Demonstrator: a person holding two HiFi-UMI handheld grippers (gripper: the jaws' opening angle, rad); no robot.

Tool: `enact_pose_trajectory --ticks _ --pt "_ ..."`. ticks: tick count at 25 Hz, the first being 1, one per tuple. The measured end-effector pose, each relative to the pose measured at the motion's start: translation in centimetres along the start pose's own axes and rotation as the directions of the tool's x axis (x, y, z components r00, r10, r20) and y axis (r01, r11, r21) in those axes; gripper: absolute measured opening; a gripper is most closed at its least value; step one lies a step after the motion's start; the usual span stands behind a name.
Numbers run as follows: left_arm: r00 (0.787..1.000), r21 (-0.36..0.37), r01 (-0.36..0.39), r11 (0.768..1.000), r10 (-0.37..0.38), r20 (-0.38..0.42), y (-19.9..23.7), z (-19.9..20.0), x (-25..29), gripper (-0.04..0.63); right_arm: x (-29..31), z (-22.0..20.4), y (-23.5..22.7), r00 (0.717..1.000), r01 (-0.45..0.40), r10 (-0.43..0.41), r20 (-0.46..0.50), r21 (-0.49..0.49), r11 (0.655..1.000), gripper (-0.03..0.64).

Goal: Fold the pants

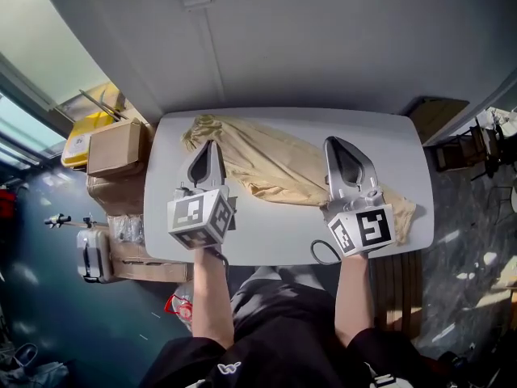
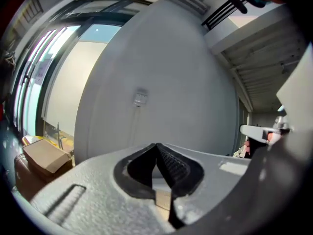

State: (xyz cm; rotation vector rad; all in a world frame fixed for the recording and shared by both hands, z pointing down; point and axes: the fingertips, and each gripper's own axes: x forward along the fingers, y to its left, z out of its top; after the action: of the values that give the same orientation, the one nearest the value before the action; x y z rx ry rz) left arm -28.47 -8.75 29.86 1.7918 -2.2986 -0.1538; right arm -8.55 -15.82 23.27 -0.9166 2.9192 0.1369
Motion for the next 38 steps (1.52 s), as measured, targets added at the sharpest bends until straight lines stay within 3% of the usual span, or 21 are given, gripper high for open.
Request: enact_pose_trajectory --ticks 3,9,15,19,22,31,38 --pt "0.998 -0.025 -0.053 0.998 0.052 -0.036 2.5 -1.7 0.0 0.036 0.1 -1.2 0.1 0.999 -0.020 0.019 -0.039 -0.006 1.000 0.003" --pt "0.981 -0.081 -0.159 0.984 0.148 -0.124 7.7 -7.3 -0.1 0.106 0.3 -3.9 0.8 0.991 -0.063 0.048 -0.124 -0.122 0.991 0.003" --pt "0.969 -0.108 -0.179 0.978 0.156 -0.194 11.0 -12.6 1.3 0.222 0.5 -6.5 1.0 0.978 -0.104 0.080 -0.190 -0.120 0.987 0.003" --pt "0.957 -0.100 -0.183 0.978 0.154 -0.247 13.6 -15.0 2.6 0.235 1.2 -7.4 2.5 0.965 -0.160 0.107 -0.241 -0.210 0.964 0.003" --pt "0.939 -0.044 -0.165 0.985 0.143 -0.314 15.9 -17.5 4.6 0.236 1.7 -7.3 2.9 0.960 -0.188 0.136 -0.244 -0.205 0.961 0.005" --pt "0.893 -0.073 -0.222 0.972 0.173 -0.415 23.1 -22.4 9.5 0.241 1.7 -9.4 0.2 0.958 -0.113 0.054 -0.283 -0.196 0.974 0.005" --pt "0.855 -0.003 -0.224 0.975 0.195 -0.481 25.8 -24.1 12.8 0.241 2.2 -10.5 -0.9 0.953 -0.080 0.021 -0.302 -0.185 0.979 0.005"
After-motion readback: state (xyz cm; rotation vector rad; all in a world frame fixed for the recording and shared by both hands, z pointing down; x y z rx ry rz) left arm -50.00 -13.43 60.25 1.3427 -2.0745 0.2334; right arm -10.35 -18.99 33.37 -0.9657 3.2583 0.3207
